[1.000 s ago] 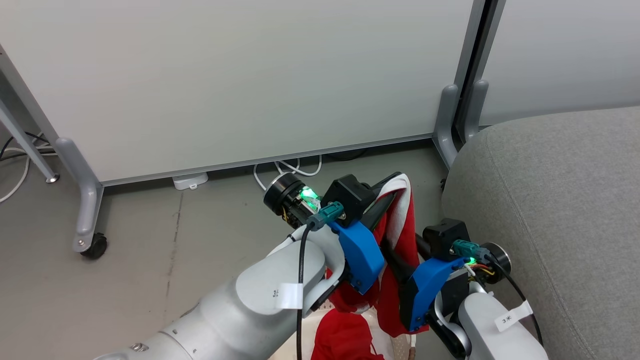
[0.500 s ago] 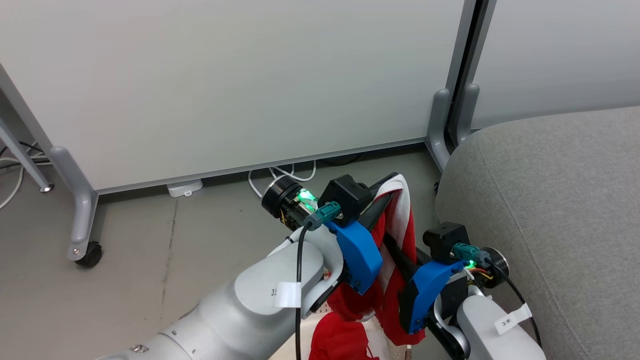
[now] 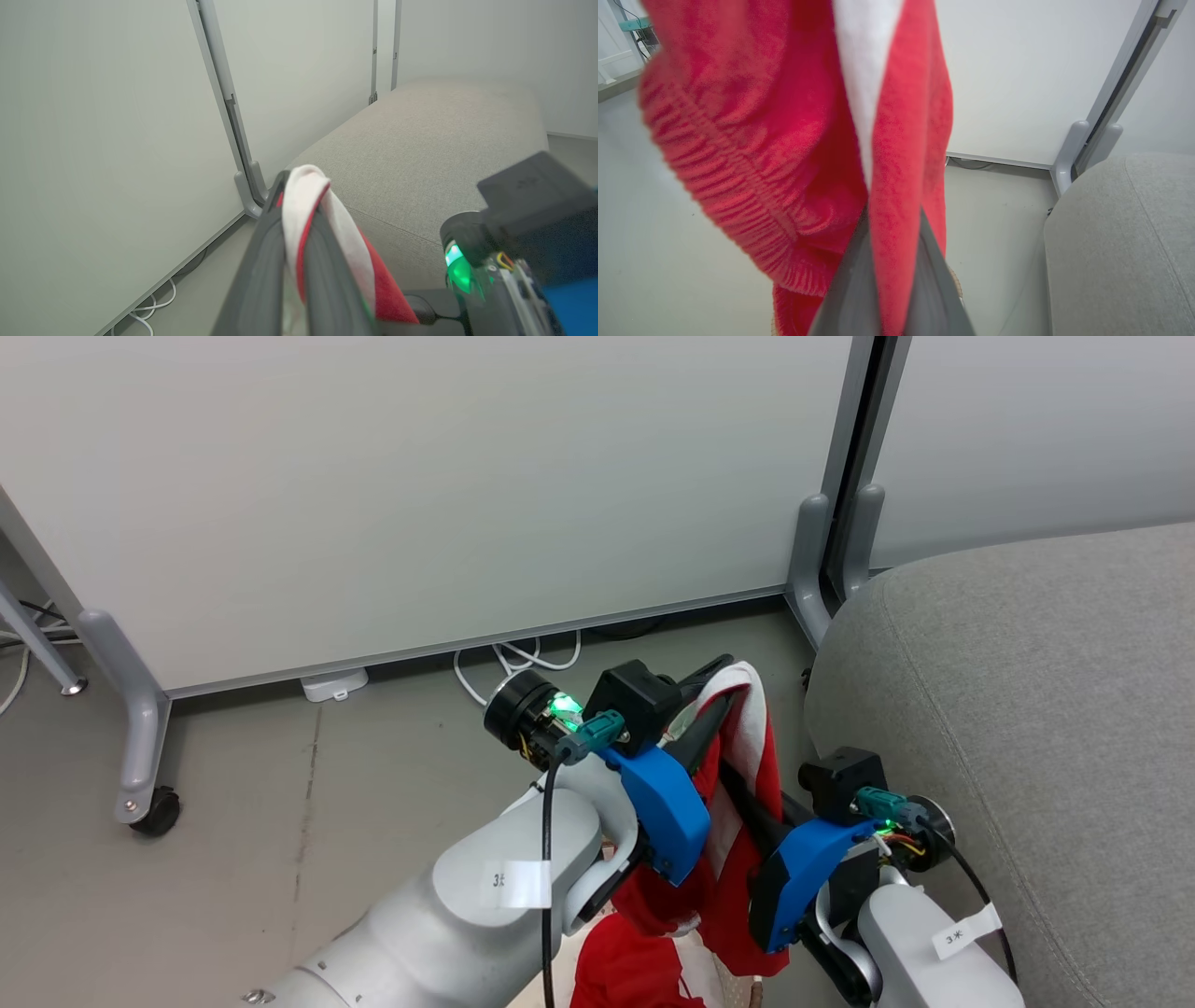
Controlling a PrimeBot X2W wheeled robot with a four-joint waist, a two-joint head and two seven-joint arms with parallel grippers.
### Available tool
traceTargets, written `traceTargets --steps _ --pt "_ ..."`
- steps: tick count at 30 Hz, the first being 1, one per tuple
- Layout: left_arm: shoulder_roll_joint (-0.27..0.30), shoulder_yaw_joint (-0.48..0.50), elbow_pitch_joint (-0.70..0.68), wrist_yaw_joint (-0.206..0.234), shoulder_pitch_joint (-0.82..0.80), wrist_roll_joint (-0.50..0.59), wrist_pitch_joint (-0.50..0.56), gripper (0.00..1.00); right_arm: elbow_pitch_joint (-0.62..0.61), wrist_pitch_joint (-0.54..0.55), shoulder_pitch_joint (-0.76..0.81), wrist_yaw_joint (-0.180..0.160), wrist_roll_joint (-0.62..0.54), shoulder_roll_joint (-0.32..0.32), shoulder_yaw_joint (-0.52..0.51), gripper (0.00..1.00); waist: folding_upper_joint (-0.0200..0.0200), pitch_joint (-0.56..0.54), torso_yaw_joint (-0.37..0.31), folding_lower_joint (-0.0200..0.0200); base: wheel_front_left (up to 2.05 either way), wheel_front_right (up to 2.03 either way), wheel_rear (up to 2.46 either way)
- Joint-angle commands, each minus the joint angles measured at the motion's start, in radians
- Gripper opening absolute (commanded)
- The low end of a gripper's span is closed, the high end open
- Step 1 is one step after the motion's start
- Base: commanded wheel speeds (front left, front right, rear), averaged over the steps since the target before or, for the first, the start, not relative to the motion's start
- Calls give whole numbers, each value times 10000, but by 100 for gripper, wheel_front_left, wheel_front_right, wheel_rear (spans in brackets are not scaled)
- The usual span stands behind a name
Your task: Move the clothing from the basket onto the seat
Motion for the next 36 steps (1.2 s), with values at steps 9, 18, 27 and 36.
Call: traceTargets --steps 9,18,27,36 --pt "215 1439 -1054 -513 1591 1263 -49 100 -296 -148 8 5 -350 -35 -839 0 -1 87 160 0 0 0 0" --pt "693 3226 -1979 -731 3410 2767 -48 100 -735 -6 279 5 -580 -33 -1270 0 -1 197 323 0 0 0 0" --pt "893 5412 -3038 -897 5066 4106 -48 100 -1132 161 482 5 -636 -35 -1461 0 -1 290 378 0 0 0 0" --pt "735 7099 -3396 -1031 6354 5069 -50 100 -1360 243 594 5 -652 -35 -1549 0 -1 318 323 0 0 0 0"
